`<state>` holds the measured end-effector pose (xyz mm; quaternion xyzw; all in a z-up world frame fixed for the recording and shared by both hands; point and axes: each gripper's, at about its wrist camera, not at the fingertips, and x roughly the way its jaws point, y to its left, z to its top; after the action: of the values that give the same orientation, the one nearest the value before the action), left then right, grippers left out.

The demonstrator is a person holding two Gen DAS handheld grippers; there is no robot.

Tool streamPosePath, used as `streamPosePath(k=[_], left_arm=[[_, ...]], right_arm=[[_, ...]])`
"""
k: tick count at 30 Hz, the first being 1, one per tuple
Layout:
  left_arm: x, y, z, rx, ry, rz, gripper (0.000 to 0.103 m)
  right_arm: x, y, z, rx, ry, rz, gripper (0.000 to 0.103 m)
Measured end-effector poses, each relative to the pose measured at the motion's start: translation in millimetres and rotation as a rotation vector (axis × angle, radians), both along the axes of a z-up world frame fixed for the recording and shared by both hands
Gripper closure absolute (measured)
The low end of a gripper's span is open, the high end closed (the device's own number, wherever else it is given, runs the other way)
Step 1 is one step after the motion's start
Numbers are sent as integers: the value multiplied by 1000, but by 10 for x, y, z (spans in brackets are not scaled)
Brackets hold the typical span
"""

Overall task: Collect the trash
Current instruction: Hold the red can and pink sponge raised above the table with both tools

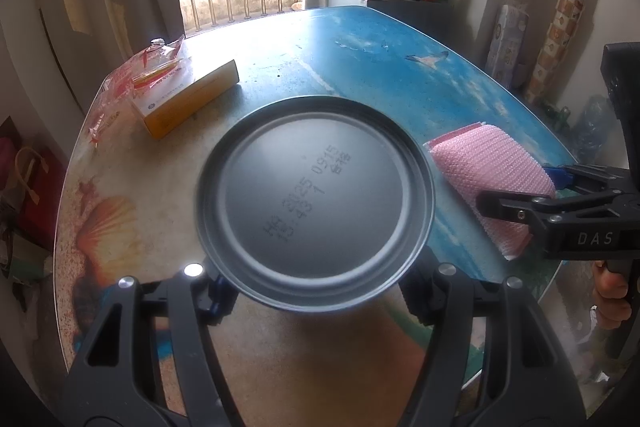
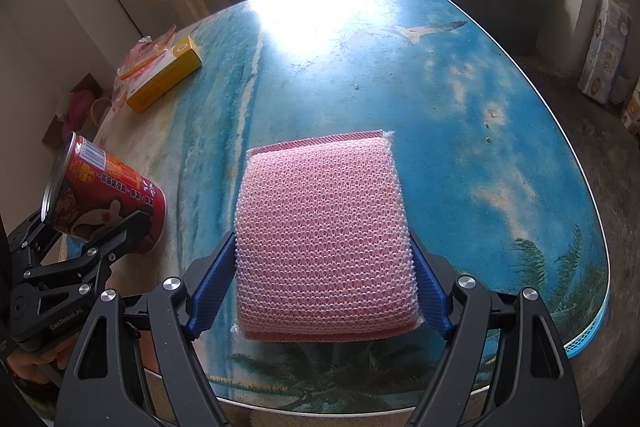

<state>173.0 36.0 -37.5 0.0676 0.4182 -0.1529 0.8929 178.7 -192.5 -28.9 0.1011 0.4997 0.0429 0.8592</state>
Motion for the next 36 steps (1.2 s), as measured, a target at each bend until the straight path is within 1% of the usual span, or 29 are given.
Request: streamPosePath(k=[36], left_arm=[[-57,-39,220,-15,-50,2,41]], right_arm=[[-62,-12,134,4,-33,-4,26]])
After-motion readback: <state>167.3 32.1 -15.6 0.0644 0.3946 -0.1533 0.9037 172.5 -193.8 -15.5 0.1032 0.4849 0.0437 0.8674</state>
